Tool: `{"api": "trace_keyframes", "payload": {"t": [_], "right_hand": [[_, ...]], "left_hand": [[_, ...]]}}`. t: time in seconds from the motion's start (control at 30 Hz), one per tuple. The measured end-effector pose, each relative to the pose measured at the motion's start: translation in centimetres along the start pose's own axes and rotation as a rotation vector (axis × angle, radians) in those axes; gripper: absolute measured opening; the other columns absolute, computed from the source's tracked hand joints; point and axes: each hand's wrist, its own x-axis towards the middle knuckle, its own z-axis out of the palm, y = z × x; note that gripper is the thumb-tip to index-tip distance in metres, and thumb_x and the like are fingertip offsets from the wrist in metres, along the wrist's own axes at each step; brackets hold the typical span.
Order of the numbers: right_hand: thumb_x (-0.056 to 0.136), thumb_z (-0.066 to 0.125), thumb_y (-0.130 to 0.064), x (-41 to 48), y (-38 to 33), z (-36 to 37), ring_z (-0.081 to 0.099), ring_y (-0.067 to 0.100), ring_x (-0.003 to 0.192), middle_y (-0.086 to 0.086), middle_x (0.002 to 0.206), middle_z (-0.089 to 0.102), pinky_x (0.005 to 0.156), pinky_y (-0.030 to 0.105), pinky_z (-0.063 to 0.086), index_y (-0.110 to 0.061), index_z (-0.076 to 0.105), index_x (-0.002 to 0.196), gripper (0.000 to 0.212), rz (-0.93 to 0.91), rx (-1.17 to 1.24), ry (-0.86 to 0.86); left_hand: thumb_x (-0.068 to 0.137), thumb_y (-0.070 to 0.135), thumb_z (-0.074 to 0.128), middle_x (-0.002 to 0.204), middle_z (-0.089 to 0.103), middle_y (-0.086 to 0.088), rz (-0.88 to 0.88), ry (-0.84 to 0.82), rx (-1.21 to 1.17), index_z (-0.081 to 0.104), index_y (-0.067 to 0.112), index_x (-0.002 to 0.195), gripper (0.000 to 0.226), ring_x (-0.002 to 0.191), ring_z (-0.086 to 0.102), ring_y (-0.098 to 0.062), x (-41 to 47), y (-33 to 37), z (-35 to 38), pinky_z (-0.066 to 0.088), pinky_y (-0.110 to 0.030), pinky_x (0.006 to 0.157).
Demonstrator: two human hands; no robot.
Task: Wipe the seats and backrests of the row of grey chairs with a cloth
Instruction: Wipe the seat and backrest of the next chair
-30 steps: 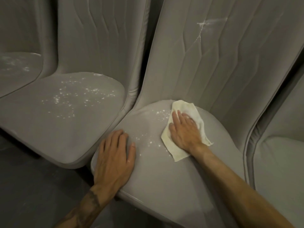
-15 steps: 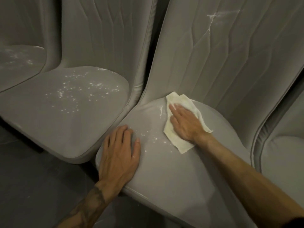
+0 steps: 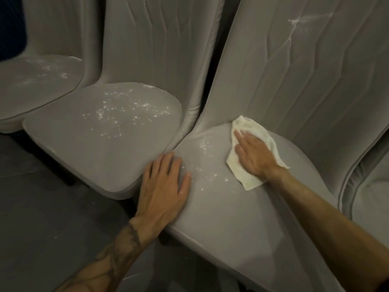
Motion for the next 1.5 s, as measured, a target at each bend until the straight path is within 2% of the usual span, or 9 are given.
{"api": "trace_keyframes", "payload": {"t": [0.13,0.33,0.57,0.77,0.97,1.07,1.17,1.37,1.5], "right_hand": [[0.109,0.029,-0.032,1.2,-4.8,0.2,0.035,0.033,0.148,0.016,0.164,0.033,0.122,0.045,0.024,-0.009,0.026,0.16,0.056,0.105,-0.051,0.045],[0.111,0.024,-0.038,0.5,-8.1,1.5,0.014,0.022,0.16,0.004,0.173,0.016,0.13,0.039,0.009,-0.021,0.014,0.166,0.059,-0.242,0.055,-0.06],[0.11,0.026,-0.033,1.9,-6.3,0.8,0.022,0.03,0.156,0.011,0.171,0.02,0.126,0.044,0.015,-0.012,0.017,0.164,0.059,0.078,-0.016,0.028],[0.108,0.018,-0.042,-0.2,-9.5,1.7,0.015,0.022,0.159,0.005,0.172,0.018,0.129,0.037,0.007,-0.022,0.014,0.166,0.061,-0.34,0.041,-0.076],[0.11,0.028,-0.033,1.3,-8.8,0.8,0.022,0.028,0.157,0.011,0.169,0.026,0.127,0.04,0.015,-0.014,0.017,0.164,0.058,-0.038,-0.011,0.005],[0.108,0.023,-0.038,-1.1,-13.8,2.4,0.025,0.032,0.155,0.012,0.169,0.025,0.126,0.044,0.018,-0.016,0.017,0.165,0.062,-0.276,0.003,-0.025],[0.106,0.016,-0.044,-2.9,-13.4,2.4,0.013,0.019,0.16,0.0,0.173,0.017,0.13,0.039,0.009,-0.026,0.014,0.166,0.062,-0.464,0.079,-0.125],[0.11,0.023,-0.035,-1.4,-12.2,1.0,0.016,0.023,0.159,0.007,0.172,0.018,0.128,0.041,0.011,-0.018,0.013,0.165,0.058,-0.126,-0.021,-0.045],[0.108,0.021,-0.039,-6.3,-16.9,3.0,0.017,0.025,0.158,0.005,0.171,0.021,0.128,0.039,0.005,-0.021,0.016,0.165,0.06,-0.441,0.066,-0.075]], "left_hand": [[0.104,0.052,0.026,0.157,0.05,-0.014,-0.069,-0.031,0.081,0.058,0.014,0.144,0.063,0.147,0.042,-0.032,0.2,-3.0,-1.4,0.028,-0.052,0.123],[0.102,0.058,0.024,0.159,0.048,-0.013,-0.045,-0.059,0.083,0.054,0.015,0.149,0.071,0.148,0.042,-0.031,2.0,-4.4,-1.7,0.027,-0.05,0.124],[0.104,0.058,0.024,0.159,0.048,-0.01,-0.024,-0.071,0.168,0.052,0.016,0.15,0.068,0.145,0.044,-0.029,3.6,-6.6,-1.3,0.033,-0.051,0.121],[0.105,0.048,0.024,0.16,0.048,-0.012,-0.02,-0.076,0.166,0.051,0.013,0.151,0.064,0.146,0.044,-0.03,3.5,-6.5,-1.6,0.034,-0.052,0.121],[0.103,0.04,0.023,0.161,0.046,-0.01,-0.047,-0.081,0.176,0.051,0.014,0.152,0.063,0.147,0.043,-0.028,3.5,-6.0,-2.0,0.031,-0.051,0.122],[0.102,0.041,0.019,0.161,0.046,-0.01,-0.043,-0.09,0.19,0.051,0.014,0.153,0.065,0.147,0.043,-0.028,3.4,-6.0,-2.1,0.031,-0.05,0.122],[0.102,0.04,0.015,0.162,0.045,-0.01,-0.045,-0.09,0.17,0.051,0.014,0.153,0.068,0.148,0.042,-0.028,3.3,-6.1,-2.0,0.029,-0.05,0.123],[0.102,0.04,0.017,0.163,0.044,-0.008,-0.056,-0.088,0.156,0.049,0.016,0.154,0.066,0.15,0.039,-0.026,3.3,-6.0,-2.0,0.026,-0.048,0.125],[0.103,0.042,0.013,0.162,0.044,-0.009,-0.037,-0.087,0.167,0.049,0.017,0.153,0.067,0.149,0.04,-0.026,3.3,-6.2,-1.9,0.027,-0.048,0.125]]}}
